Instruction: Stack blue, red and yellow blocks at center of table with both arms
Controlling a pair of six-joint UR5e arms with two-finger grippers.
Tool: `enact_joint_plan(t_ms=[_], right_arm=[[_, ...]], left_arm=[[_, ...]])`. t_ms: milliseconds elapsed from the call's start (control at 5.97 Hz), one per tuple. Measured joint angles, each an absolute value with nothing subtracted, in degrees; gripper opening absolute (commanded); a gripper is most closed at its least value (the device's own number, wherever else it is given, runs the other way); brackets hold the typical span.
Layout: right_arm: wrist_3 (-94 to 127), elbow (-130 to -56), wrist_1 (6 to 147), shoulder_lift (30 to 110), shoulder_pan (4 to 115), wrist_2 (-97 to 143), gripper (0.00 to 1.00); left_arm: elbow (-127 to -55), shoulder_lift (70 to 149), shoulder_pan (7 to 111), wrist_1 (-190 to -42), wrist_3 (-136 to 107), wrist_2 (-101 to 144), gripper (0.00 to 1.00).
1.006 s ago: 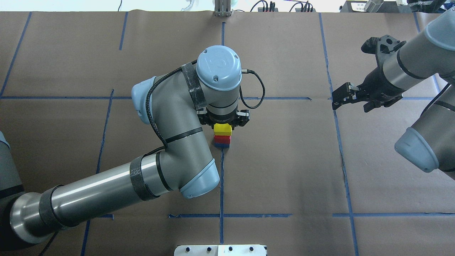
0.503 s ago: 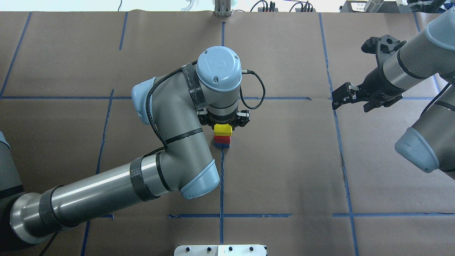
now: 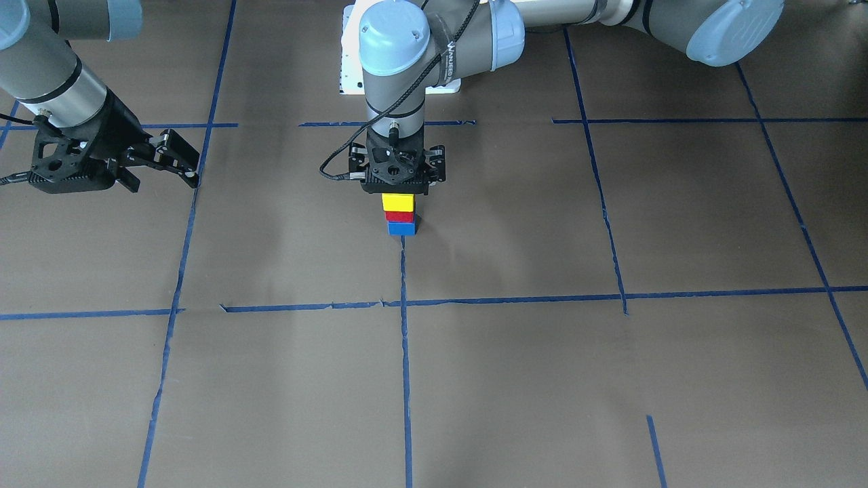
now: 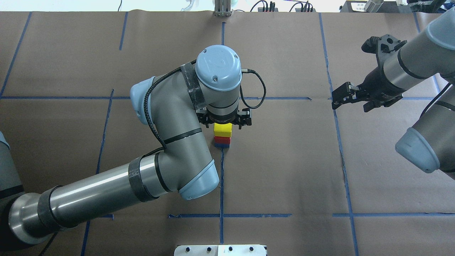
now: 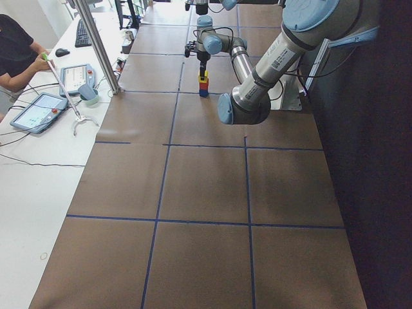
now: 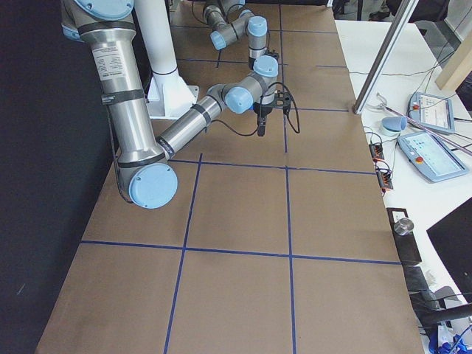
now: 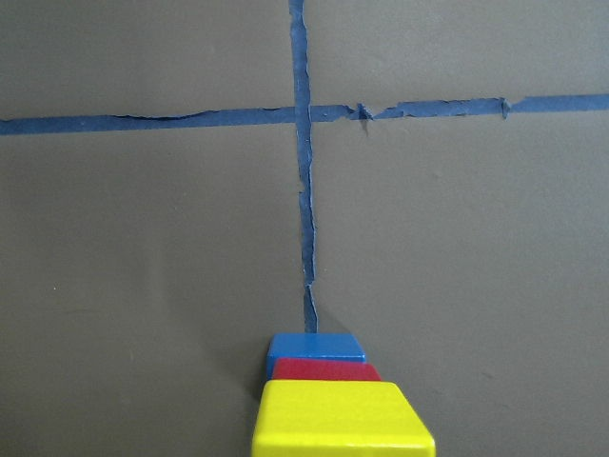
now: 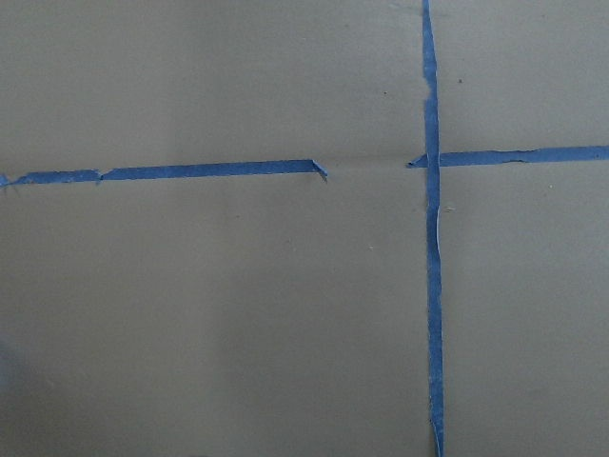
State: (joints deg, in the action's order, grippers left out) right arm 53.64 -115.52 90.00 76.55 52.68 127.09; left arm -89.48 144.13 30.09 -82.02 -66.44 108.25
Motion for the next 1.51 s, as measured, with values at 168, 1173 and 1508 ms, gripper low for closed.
enact_joint_plan(t_ms=[168, 1173, 1508], right_arm=[[53.39, -115.47, 90.0, 76.77, 52.81, 127.09, 1.0], [22.98, -114.81, 90.34, 92.97, 73.91, 133.71, 1.0], [17.64, -113.5, 90.89, 97.36, 80.16, 134.28, 1.0]], left_arm=[[-94.62, 141.2, 30.75, -82.0, -66.22, 108.27, 1.0], [-125.02, 99.85, 53.41, -82.35, -28.84, 124.74, 1.0], [-124.32, 88.08, 67.65, -82.24, -7.79, 133.17, 1.0]])
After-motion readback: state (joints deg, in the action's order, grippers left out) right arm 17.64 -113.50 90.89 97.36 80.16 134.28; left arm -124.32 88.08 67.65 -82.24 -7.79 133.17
